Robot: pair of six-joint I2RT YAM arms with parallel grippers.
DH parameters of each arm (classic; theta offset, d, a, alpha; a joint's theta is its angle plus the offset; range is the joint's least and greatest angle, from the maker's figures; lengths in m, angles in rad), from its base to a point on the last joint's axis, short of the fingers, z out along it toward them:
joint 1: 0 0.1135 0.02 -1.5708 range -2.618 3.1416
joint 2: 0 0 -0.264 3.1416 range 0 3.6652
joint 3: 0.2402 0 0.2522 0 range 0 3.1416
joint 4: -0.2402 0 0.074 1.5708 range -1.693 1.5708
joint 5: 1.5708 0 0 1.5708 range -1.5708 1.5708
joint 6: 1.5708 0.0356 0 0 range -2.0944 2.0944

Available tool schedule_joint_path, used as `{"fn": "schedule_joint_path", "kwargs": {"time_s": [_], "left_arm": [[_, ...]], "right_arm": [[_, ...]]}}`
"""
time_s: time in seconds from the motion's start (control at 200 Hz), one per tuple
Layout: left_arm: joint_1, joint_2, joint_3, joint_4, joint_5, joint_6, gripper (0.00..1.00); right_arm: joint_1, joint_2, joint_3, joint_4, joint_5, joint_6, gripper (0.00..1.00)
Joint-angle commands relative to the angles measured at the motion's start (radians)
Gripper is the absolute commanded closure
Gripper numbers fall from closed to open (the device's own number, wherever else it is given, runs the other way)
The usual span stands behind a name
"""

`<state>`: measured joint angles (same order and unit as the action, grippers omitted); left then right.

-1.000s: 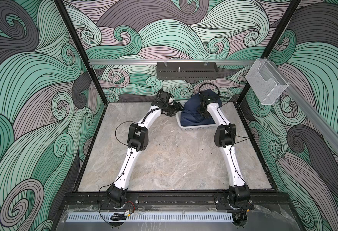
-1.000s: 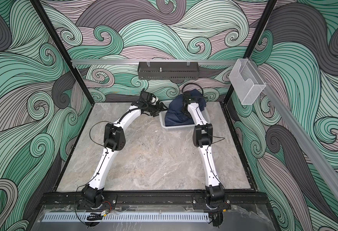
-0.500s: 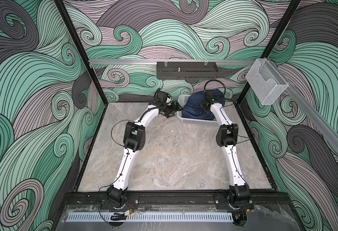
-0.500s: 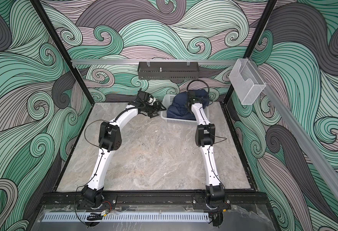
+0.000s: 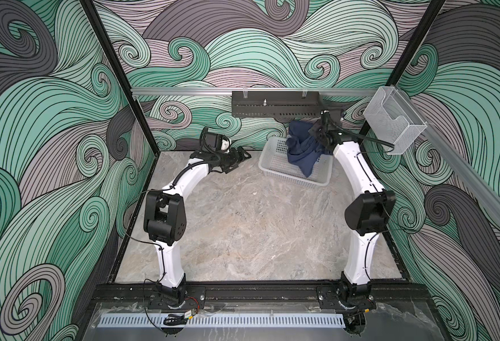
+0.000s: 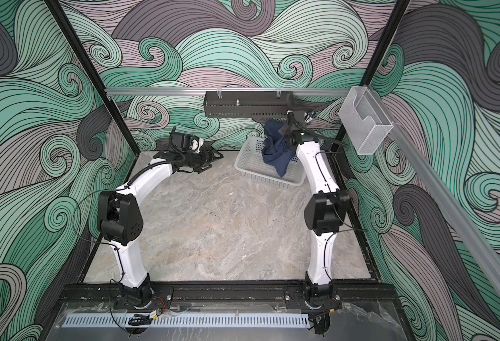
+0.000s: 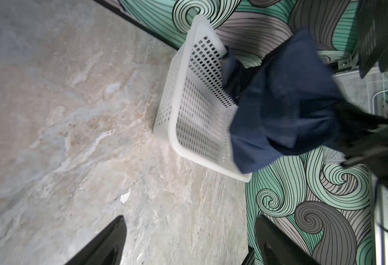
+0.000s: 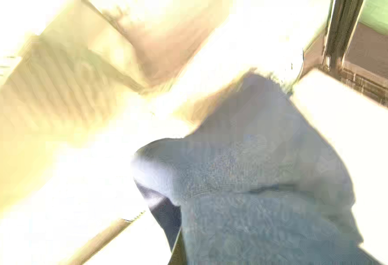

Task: Fold and stack the trousers
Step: Pick up the trousers from the basket.

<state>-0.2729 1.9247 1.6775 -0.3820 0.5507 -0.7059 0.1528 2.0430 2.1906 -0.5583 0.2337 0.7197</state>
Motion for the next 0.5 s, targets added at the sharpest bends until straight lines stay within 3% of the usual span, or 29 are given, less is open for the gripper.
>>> {"fn": "schedule_joint_path", "kwargs": {"time_s": [0.0, 0.255, 0.495], "left_arm": [[0.016, -0.081, -0.054, -0.031, -0.003, 0.037, 0.10], [0.056, -0.267, -0.233, -0.041, -0.015, 0.059, 0.10], [0.081, -0.379, -0.311, -0.064, -0.016, 0.073, 0.10]], "right_arm": [[0.004, -0.085, 0.027, 0.059, 0.039, -0.109, 1.00], [0.039, -0.174, 0.253, -0.108, 0.000, -0.208, 1.00], [0.103, -0.268, 0.326, -0.187, 0.012, -0.264, 1.00]]}}
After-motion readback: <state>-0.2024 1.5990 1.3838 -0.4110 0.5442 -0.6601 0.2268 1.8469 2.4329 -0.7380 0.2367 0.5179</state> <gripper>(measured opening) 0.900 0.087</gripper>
